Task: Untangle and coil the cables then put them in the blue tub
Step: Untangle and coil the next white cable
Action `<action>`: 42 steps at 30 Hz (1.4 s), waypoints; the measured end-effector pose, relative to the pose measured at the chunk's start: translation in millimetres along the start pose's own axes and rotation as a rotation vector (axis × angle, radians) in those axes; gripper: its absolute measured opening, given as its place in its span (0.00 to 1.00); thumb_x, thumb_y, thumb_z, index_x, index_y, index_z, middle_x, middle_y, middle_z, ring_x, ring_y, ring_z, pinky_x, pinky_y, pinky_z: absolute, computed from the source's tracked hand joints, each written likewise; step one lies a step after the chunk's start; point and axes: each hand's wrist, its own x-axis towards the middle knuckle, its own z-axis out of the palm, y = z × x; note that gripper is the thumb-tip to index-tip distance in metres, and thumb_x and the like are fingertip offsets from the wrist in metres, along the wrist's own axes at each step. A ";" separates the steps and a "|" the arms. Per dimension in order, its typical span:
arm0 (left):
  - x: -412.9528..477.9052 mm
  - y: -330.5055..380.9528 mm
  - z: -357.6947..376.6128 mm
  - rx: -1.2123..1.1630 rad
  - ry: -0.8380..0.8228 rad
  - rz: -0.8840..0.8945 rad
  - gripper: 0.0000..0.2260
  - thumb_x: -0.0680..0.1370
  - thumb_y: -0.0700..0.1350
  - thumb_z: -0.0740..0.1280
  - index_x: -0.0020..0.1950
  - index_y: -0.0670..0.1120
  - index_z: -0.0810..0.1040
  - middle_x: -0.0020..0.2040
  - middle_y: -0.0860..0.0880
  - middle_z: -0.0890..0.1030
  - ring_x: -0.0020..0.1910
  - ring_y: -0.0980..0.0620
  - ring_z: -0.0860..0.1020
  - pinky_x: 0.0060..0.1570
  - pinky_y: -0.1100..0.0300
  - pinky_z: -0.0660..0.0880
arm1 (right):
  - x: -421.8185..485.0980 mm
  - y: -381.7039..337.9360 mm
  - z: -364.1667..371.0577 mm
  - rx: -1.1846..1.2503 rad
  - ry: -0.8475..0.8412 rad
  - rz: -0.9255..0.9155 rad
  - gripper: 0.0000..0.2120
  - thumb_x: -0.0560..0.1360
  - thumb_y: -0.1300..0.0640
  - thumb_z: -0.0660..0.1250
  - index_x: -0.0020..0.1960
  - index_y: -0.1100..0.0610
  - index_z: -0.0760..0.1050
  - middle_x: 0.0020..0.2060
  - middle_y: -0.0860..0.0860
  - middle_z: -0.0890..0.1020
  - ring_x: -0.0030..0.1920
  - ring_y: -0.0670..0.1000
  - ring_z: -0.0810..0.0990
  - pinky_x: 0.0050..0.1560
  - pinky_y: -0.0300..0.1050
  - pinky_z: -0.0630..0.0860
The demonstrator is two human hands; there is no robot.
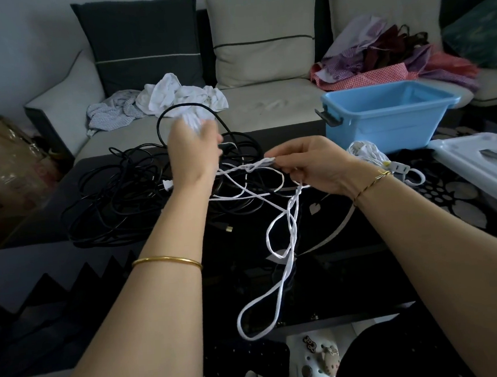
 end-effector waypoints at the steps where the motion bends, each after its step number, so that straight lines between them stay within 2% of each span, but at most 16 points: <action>1: -4.0 0.5 0.8 0.068 -0.095 0.007 0.05 0.78 0.39 0.62 0.42 0.42 0.74 0.34 0.52 0.77 0.25 0.59 0.73 0.27 0.69 0.71 | 0.1 -0.8 -1.1 0.013 0.007 -0.013 0.08 0.74 0.72 0.64 0.47 0.63 0.79 0.31 0.50 0.80 0.31 0.43 0.71 0.28 0.31 0.65; 3: -11.3 2.7 2.7 0.139 -0.281 -0.029 0.03 0.76 0.41 0.67 0.45 0.42 0.76 0.36 0.52 0.80 0.26 0.58 0.73 0.28 0.68 0.73 | 0.3 -3.7 -2.1 0.064 0.030 -0.034 0.09 0.74 0.73 0.63 0.46 0.62 0.78 0.30 0.48 0.80 0.30 0.43 0.72 0.30 0.32 0.66; 5: -14.4 2.9 7.1 0.161 -0.424 -0.085 0.09 0.74 0.43 0.71 0.50 0.41 0.76 0.38 0.49 0.79 0.30 0.56 0.74 0.31 0.67 0.74 | 0.0 -5.7 -2.2 0.104 0.058 -0.057 0.09 0.74 0.73 0.63 0.45 0.62 0.78 0.29 0.49 0.79 0.29 0.43 0.73 0.29 0.32 0.68; 8: -18.5 3.3 17.5 0.232 -0.517 -0.015 0.14 0.70 0.42 0.74 0.51 0.37 0.76 0.42 0.45 0.82 0.35 0.54 0.76 0.34 0.67 0.71 | -1.5 -8.2 0.0 0.100 0.067 -0.059 0.07 0.75 0.71 0.63 0.44 0.62 0.77 0.30 0.50 0.78 0.29 0.45 0.72 0.28 0.33 0.68; 12: -21.9 3.7 23.7 0.369 -0.398 0.107 0.16 0.70 0.42 0.75 0.53 0.38 0.74 0.44 0.45 0.80 0.43 0.48 0.77 0.44 0.58 0.71 | -5.1 -11.6 2.8 0.084 -0.002 0.014 0.07 0.75 0.70 0.63 0.43 0.62 0.77 0.32 0.53 0.77 0.30 0.45 0.71 0.27 0.32 0.67; 15: -20.2 1.6 23.2 0.446 -0.396 0.189 0.12 0.72 0.43 0.73 0.50 0.39 0.77 0.36 0.53 0.75 0.40 0.51 0.74 0.35 0.69 0.67 | -6.8 -12.1 3.1 0.074 -0.020 0.057 0.04 0.76 0.69 0.64 0.45 0.63 0.76 0.33 0.53 0.77 0.29 0.43 0.72 0.26 0.31 0.67; 17: -19.1 -1.4 24.0 0.466 -0.401 0.212 0.11 0.74 0.45 0.71 0.48 0.37 0.77 0.36 0.52 0.74 0.38 0.51 0.72 0.32 0.71 0.65 | -6.5 -11.4 2.4 0.100 -0.005 0.061 0.04 0.76 0.69 0.63 0.46 0.64 0.76 0.32 0.54 0.77 0.27 0.43 0.72 0.25 0.31 0.67; 20: -18.9 -4.5 25.0 0.486 -0.398 0.195 0.12 0.75 0.46 0.70 0.48 0.37 0.77 0.38 0.48 0.75 0.37 0.49 0.71 0.30 0.69 0.63 | -5.9 -11.5 1.7 0.139 0.009 0.057 0.05 0.77 0.68 0.62 0.46 0.64 0.76 0.32 0.54 0.77 0.27 0.43 0.73 0.24 0.31 0.67; 24: -18.2 -4.2 23.7 0.373 -0.420 0.063 0.09 0.74 0.45 0.71 0.46 0.39 0.77 0.34 0.52 0.74 0.33 0.51 0.71 0.32 0.61 0.67 | -5.9 -10.2 1.3 0.019 0.004 0.008 0.05 0.74 0.68 0.66 0.42 0.61 0.75 0.31 0.53 0.76 0.26 0.44 0.72 0.24 0.33 0.66; 26: -19.7 -1.6 22.7 0.293 -0.432 -0.021 0.04 0.74 0.42 0.70 0.44 0.43 0.77 0.33 0.52 0.74 0.30 0.53 0.71 0.28 0.64 0.67 | -5.5 -9.8 0.7 -0.086 0.016 -0.031 0.07 0.73 0.69 0.68 0.41 0.60 0.74 0.31 0.52 0.76 0.27 0.44 0.73 0.25 0.34 0.68; 28: -20.9 1.5 20.9 0.224 -0.428 -0.118 0.03 0.75 0.40 0.68 0.42 0.44 0.75 0.32 0.49 0.75 0.25 0.54 0.69 0.22 0.68 0.65 | -6.4 -10.8 -0.5 -0.102 0.015 -0.041 0.06 0.73 0.69 0.68 0.41 0.60 0.74 0.32 0.54 0.78 0.29 0.45 0.76 0.28 0.35 0.73; 30: -19.7 3.3 18.1 0.099 -0.356 -0.256 0.04 0.76 0.38 0.67 0.40 0.42 0.76 0.30 0.47 0.75 0.20 0.56 0.68 0.24 0.67 0.67 | -8.8 -11.5 -4.3 -0.029 -0.009 -0.032 0.06 0.74 0.69 0.67 0.42 0.61 0.73 0.34 0.55 0.79 0.32 0.48 0.80 0.35 0.39 0.79; 33: -13.4 3.5 15.0 -0.197 -0.225 -0.490 0.10 0.76 0.35 0.66 0.35 0.41 0.73 0.25 0.48 0.73 0.17 0.57 0.65 0.24 0.65 0.66 | -12.3 -10.6 -8.4 0.066 -0.071 -0.002 0.06 0.76 0.69 0.63 0.41 0.61 0.72 0.35 0.55 0.80 0.36 0.49 0.82 0.41 0.42 0.81; 37: -9.7 5.1 19.9 -0.536 -0.083 -0.687 0.14 0.76 0.32 0.64 0.31 0.41 0.70 0.22 0.49 0.68 0.15 0.57 0.63 0.22 0.69 0.64 | -9.9 -11.8 -4.2 0.059 -0.165 0.066 0.08 0.79 0.66 0.59 0.42 0.61 0.71 0.34 0.55 0.79 0.31 0.49 0.79 0.39 0.42 0.78; 39: -10.0 5.0 22.1 -0.515 -0.031 -0.678 0.14 0.75 0.32 0.63 0.30 0.41 0.69 0.20 0.50 0.67 0.16 0.56 0.62 0.20 0.69 0.63 | -8.2 -11.5 -2.7 -0.007 -0.158 0.067 0.07 0.79 0.66 0.59 0.42 0.61 0.70 0.34 0.55 0.78 0.28 0.48 0.76 0.40 0.42 0.77; 42: -13.8 3.8 21.7 -0.197 -0.083 -0.500 0.12 0.75 0.35 0.65 0.32 0.43 0.70 0.22 0.49 0.68 0.18 0.56 0.64 0.20 0.68 0.65 | -7.8 -6.5 -7.8 -0.082 -0.047 0.026 0.07 0.78 0.68 0.61 0.42 0.60 0.70 0.29 0.54 0.75 0.24 0.45 0.73 0.38 0.43 0.76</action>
